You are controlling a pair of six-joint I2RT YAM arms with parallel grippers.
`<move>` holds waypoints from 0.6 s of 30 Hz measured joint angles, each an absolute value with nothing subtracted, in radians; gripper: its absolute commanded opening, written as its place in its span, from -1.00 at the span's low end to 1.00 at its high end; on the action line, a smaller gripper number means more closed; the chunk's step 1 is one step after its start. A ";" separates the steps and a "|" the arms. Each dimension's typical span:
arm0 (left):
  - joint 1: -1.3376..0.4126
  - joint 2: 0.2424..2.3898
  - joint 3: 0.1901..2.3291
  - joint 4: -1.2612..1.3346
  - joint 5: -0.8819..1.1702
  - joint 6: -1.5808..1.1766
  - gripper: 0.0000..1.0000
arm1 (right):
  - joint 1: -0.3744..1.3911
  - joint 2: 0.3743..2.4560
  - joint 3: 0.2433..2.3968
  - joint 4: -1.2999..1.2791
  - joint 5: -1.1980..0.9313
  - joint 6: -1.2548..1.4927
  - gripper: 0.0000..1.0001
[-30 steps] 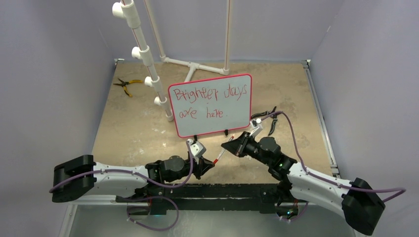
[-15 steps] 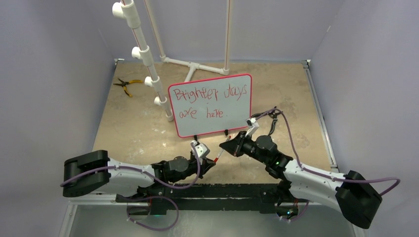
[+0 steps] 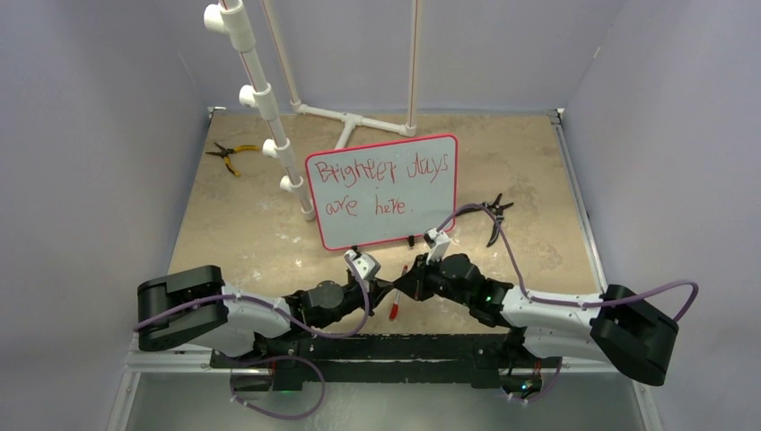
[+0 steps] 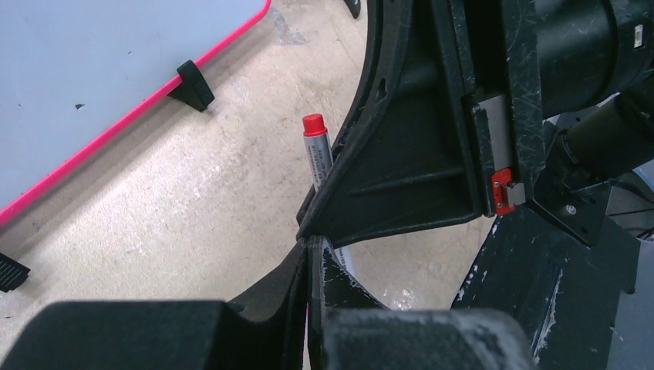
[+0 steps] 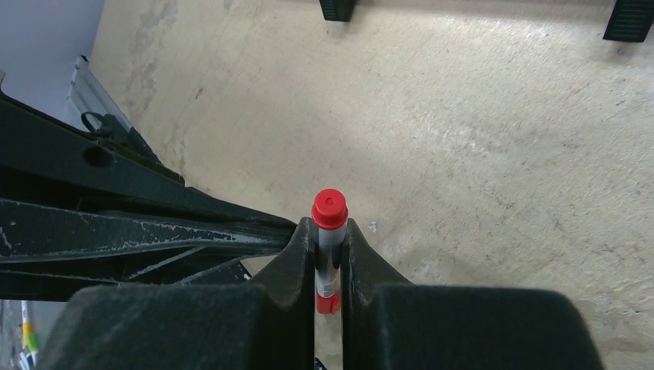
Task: Write a sentence on the whiteboard
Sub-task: Close the whiteboard marker.
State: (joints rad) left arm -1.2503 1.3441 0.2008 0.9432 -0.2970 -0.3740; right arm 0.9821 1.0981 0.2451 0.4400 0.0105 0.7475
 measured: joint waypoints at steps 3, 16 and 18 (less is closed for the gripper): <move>-1.250 1.348 0.197 0.970 -0.300 -0.375 -1.00 | 0.984 1.095 0.252 0.431 0.033 0.747 -1.00; -1.249 1.094 0.146 0.776 -0.263 -0.448 0.04 | 0.988 1.011 0.254 0.366 0.115 0.759 -1.00; -1.249 1.064 0.146 0.746 -0.228 -0.464 0.15 | 0.988 1.004 0.255 0.361 0.115 0.760 -1.00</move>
State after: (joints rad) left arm -1.2491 1.0641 0.1463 0.7456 -0.2283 -0.4637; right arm 0.9882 1.0042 0.2554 0.3611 0.1146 0.7601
